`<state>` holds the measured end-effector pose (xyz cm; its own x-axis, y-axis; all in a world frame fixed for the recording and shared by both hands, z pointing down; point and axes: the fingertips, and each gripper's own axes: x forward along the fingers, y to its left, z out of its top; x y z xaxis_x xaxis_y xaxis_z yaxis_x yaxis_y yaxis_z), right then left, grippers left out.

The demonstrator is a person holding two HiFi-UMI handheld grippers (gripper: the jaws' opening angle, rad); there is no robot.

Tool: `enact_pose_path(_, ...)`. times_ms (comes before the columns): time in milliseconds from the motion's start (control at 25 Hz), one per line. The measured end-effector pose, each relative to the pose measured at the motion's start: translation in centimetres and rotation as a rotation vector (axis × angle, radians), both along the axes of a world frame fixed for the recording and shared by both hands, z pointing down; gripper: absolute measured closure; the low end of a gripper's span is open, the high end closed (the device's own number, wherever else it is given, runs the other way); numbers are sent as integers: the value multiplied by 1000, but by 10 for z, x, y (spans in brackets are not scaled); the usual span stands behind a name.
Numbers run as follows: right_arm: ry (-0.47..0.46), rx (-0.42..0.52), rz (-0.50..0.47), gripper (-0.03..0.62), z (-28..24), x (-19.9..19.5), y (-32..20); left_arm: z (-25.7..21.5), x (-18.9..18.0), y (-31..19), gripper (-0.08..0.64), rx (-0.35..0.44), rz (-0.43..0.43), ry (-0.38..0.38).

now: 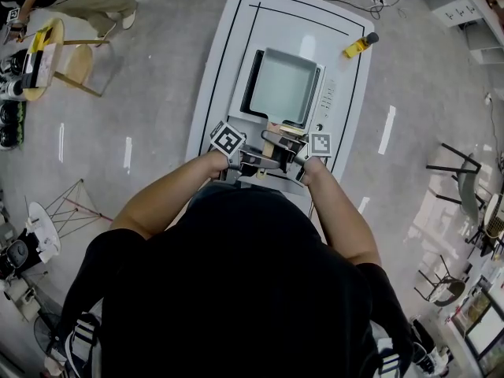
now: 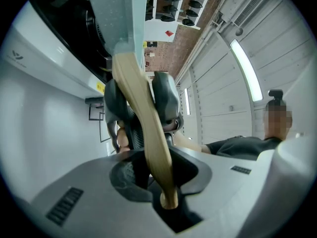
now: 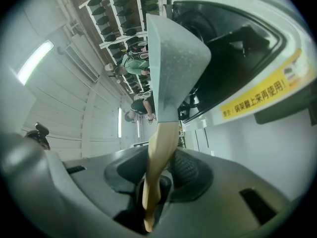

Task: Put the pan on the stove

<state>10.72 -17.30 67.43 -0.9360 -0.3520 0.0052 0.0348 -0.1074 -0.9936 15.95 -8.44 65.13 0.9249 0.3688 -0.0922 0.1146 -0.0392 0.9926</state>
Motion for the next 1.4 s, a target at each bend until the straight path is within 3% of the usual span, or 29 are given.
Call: enact_pose_path(1400, 21, 26, 17, 463, 7, 1, -1, 10, 0, 3, 474, 6, 28, -3)
